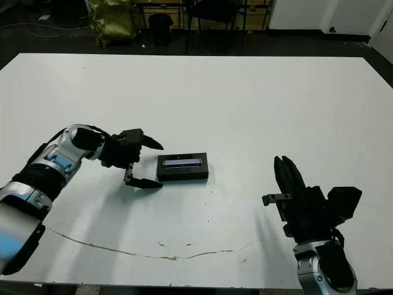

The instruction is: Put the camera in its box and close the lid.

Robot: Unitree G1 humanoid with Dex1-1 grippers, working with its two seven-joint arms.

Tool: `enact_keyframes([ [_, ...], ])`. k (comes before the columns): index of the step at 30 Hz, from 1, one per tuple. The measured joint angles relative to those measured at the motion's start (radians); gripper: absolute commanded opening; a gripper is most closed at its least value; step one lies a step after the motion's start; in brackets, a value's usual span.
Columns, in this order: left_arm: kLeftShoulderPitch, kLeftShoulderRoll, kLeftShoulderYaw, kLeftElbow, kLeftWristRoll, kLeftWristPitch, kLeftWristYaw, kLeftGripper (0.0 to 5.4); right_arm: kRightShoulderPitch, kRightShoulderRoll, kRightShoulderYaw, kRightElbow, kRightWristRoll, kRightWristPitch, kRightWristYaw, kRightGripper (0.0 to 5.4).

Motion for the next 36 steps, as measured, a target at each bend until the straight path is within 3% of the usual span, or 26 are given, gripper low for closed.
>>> enact_keyframes([
  [15,0.065,0.252,0.068,0.027,-0.002,0.062,0.026,5.37,0.008,-0.004,0.004,-0.021,-0.023,0.014,-0.019,0.0],
  [18,0.09,0.263,0.119,0.024,-0.032,0.068,0.006,5.37,0.008,-0.001,0.005,-0.019,-0.021,0.014,-0.019,0.0],
  [21,0.115,0.26,0.184,0.001,-0.084,0.158,-0.02,5.28,0.008,0.0,0.006,-0.019,-0.021,0.014,-0.02,0.0],
  [24,0.2,0.232,0.296,-0.13,-0.186,0.288,0.026,4.75,0.007,0.001,0.009,-0.016,-0.024,0.009,-0.018,0.0],
  [30,0.392,0.112,0.453,-0.633,-0.369,0.478,0.256,3.26,0.001,0.001,0.01,0.006,-0.02,-0.009,-0.003,0.0],
  [36,0.516,-0.008,0.451,-1.034,-0.415,0.594,0.468,1.74,0.002,0.003,0.019,0.0,-0.033,0.009,-0.032,0.0],
])
